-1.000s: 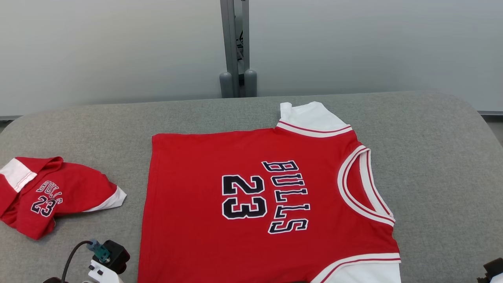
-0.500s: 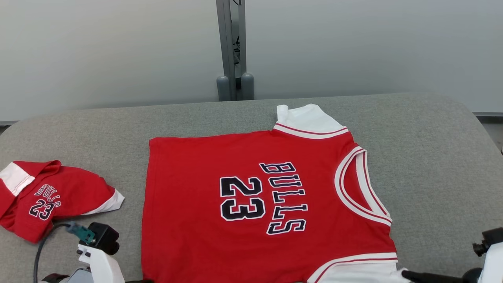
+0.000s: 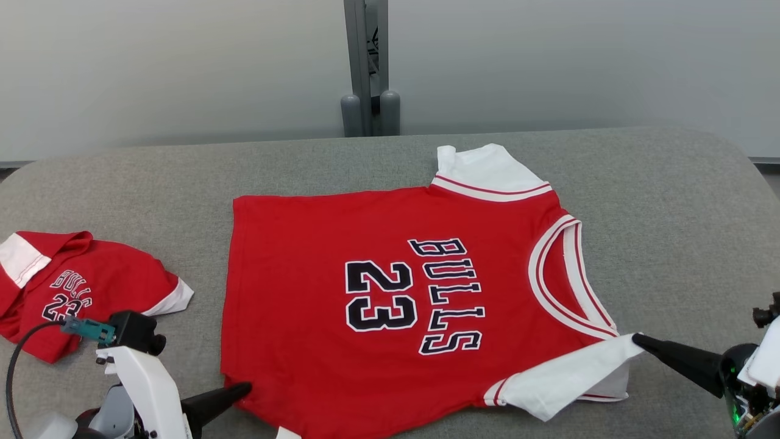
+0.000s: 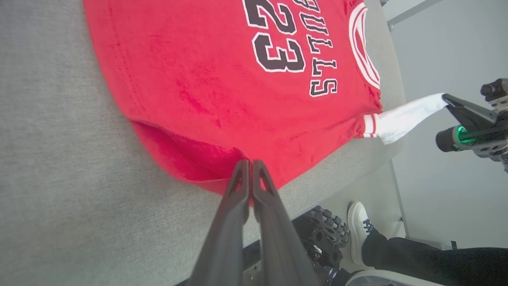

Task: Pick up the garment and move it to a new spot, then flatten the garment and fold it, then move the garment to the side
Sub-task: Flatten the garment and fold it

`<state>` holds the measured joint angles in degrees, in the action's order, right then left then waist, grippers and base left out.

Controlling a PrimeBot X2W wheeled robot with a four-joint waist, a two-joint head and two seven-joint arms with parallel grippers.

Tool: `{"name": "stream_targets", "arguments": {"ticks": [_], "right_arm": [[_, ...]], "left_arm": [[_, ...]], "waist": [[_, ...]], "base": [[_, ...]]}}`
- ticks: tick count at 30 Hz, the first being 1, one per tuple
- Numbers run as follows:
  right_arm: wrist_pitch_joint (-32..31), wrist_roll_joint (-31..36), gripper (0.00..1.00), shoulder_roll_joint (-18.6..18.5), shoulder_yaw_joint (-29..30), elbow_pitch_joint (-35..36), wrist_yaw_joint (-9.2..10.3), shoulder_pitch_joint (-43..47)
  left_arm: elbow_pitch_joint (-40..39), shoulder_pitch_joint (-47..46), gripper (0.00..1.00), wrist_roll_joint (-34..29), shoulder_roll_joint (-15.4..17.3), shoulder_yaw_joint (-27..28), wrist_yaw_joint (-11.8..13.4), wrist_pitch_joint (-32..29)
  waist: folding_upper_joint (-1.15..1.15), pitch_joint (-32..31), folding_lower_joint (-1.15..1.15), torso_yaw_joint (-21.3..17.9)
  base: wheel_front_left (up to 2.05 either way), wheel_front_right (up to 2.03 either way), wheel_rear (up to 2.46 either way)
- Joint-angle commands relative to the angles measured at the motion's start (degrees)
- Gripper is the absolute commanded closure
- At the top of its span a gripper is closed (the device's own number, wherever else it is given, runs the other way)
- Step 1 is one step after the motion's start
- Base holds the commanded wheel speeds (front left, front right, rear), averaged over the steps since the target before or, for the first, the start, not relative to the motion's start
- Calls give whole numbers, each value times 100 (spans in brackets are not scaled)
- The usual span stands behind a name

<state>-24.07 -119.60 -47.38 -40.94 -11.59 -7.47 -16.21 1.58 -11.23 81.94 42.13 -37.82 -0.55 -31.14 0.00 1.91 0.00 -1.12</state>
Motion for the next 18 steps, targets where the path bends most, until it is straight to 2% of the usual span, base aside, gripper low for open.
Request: {"name": "stream_targets", "arguments": {"ticks": [1, 11, 16, 18], "right_arm": [[56, 34, 100, 11, 45, -37, -5, -75], [169, 372, 100, 309, 328, -402, -6, -566], [275, 544, 100, 402, 491, -648, -6, -693], [304, 597, 100, 444, 560, -712, -6, -740]], "left_arm": [[40, -126, 100, 44, -32, 71, 32, 50], [473, -456, 100, 150, -435, 337, 176, 391], [760, -651, 100, 71, -633, 459, 260, 658], [923, -718, 100, -49, -687, 447, 221, 770]], "waist": [[0, 68, 0, 24], [0, 420, 0, 121], [0, 533, 0, 192], [0, 577, 0, 227]], "base": [[0, 0, 0], [0, 0, 0], [0, 0, 0], [0, 0, 0]]}}
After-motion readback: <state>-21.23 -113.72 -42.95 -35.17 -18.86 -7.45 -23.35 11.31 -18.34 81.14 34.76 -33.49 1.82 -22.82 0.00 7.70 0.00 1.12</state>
